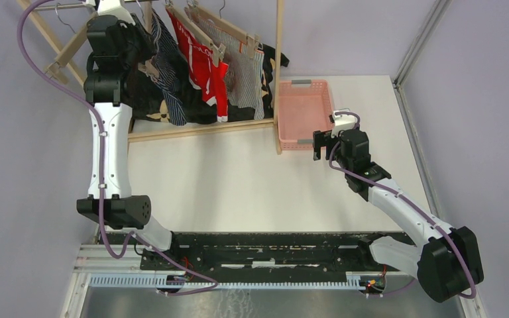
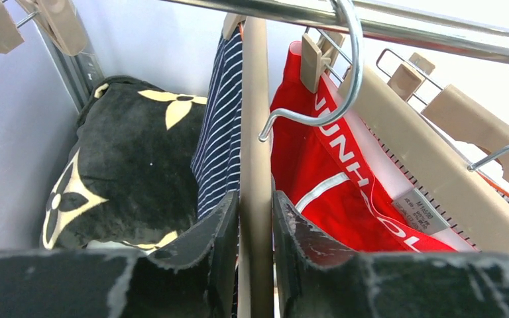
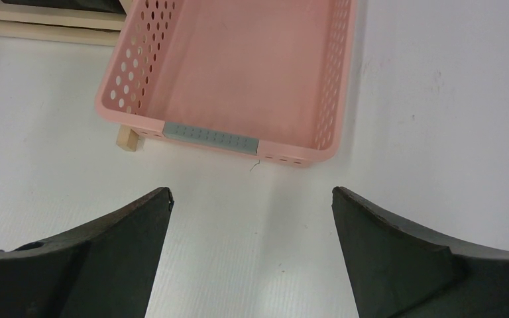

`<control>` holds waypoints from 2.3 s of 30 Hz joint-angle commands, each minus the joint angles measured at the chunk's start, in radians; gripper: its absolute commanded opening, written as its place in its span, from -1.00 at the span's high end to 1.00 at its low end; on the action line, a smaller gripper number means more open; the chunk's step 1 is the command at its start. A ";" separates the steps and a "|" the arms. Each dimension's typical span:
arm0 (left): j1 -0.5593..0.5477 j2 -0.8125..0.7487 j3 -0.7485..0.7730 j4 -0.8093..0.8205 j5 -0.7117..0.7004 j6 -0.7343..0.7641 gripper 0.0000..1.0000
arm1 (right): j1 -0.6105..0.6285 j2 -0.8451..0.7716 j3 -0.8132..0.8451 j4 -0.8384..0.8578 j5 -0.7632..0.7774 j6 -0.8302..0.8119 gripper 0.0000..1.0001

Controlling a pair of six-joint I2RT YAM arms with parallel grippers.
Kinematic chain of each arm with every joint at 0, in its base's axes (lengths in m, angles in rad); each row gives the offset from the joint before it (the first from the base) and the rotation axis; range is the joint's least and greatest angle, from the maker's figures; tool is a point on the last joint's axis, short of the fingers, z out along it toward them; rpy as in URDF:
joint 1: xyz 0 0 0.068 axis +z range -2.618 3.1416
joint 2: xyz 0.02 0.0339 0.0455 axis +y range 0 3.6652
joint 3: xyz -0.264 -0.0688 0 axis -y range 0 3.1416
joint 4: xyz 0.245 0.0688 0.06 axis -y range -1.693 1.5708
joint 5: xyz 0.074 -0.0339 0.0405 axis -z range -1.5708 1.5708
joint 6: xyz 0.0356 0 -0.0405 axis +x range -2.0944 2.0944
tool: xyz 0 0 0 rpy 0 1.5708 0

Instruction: Remove the underwear clipped to the hanger

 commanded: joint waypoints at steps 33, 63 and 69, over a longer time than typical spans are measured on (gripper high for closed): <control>0.005 -0.164 -0.175 0.361 -0.009 0.093 0.95 | 0.011 0.005 0.012 0.065 0.018 -0.025 -1.00; 0.005 -0.673 -0.793 0.104 0.078 0.033 0.95 | 0.012 -0.027 0.034 0.098 -0.065 0.019 -1.00; 0.005 -0.927 -1.021 0.141 0.226 -0.084 0.95 | 0.012 -0.009 0.047 0.097 -0.096 0.042 -1.00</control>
